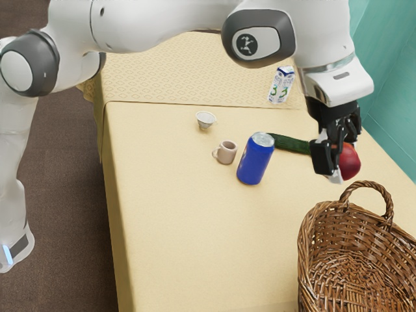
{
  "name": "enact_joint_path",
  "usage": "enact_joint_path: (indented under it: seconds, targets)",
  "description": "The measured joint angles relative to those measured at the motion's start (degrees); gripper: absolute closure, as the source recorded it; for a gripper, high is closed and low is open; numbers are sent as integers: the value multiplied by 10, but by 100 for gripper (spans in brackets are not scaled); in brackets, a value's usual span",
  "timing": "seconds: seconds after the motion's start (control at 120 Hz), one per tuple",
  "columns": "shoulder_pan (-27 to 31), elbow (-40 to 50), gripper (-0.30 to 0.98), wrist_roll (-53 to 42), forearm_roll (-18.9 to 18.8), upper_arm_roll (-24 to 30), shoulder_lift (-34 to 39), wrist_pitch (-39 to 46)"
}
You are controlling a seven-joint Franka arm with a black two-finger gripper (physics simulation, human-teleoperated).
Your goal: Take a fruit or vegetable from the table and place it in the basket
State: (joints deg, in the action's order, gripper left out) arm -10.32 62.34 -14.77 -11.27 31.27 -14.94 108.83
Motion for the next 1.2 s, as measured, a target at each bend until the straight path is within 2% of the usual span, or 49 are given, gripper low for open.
enact_joint_path:
  seconds: [0.225, 0.633, 0.858, 1.05, 1.2]
  targets:
    - [-44, 3, 35, 6, -1, 2, -3, 59]
    - [-56, 38, 36, 15, -2, 0, -68, 87]
    - [-57, 38, 36, 18, -16, -17, -118, 150]
    - [-66, 38, 36, 21, -20, -17, -132, 187]
    - [-71, 41, 17, 11, -5, -28, -133, 198]
